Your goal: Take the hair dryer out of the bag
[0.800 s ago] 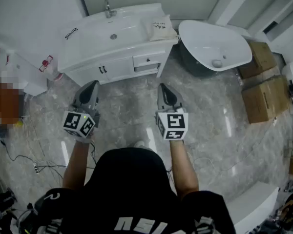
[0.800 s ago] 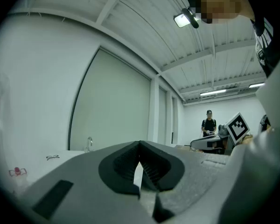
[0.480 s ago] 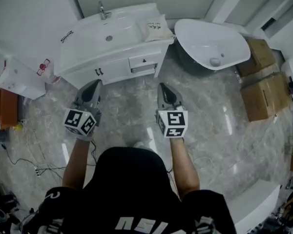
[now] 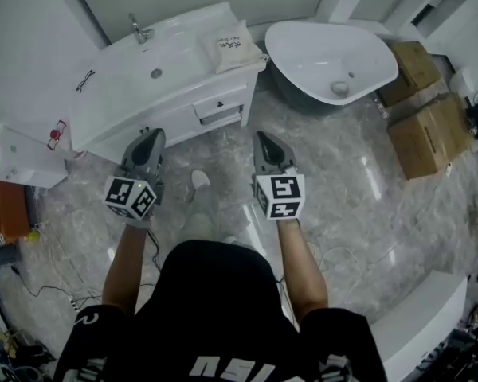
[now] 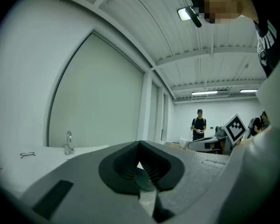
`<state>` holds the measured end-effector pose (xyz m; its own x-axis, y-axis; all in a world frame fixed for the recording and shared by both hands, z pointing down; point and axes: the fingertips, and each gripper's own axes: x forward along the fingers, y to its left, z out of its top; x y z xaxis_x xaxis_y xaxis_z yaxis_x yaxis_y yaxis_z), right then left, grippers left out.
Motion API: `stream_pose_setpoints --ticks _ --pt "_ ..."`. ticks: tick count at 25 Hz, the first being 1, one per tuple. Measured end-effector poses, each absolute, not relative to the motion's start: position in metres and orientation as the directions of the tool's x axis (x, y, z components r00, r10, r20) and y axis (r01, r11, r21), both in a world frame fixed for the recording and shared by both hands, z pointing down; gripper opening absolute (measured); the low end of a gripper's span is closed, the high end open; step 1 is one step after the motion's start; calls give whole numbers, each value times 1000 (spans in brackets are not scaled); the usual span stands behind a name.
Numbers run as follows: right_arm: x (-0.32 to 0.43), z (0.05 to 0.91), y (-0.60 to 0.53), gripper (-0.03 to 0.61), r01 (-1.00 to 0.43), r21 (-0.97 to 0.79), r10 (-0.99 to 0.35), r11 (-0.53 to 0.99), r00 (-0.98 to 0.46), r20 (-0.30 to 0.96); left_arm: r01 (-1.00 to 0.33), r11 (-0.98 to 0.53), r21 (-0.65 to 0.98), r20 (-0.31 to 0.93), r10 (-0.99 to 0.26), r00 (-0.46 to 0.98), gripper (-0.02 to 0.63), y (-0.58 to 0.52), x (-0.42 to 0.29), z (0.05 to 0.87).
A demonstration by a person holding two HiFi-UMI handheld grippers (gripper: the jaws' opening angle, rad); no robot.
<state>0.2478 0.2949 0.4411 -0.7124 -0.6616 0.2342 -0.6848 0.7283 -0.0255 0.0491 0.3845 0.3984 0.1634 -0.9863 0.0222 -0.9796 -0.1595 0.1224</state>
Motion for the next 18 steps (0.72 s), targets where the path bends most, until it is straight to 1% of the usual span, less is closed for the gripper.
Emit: stream_pose_setpoints --ticks 11,18 --pt "190 437 155 -5 -751 -10 -726 660 -642 245 -935 -333 122 46 -939 341 -2 210 0 419" --pt "154 441 79 -5 -784 -17 -755 620 -603 257 -895 -426 130 64 -897 437 -3 125 -26 436"
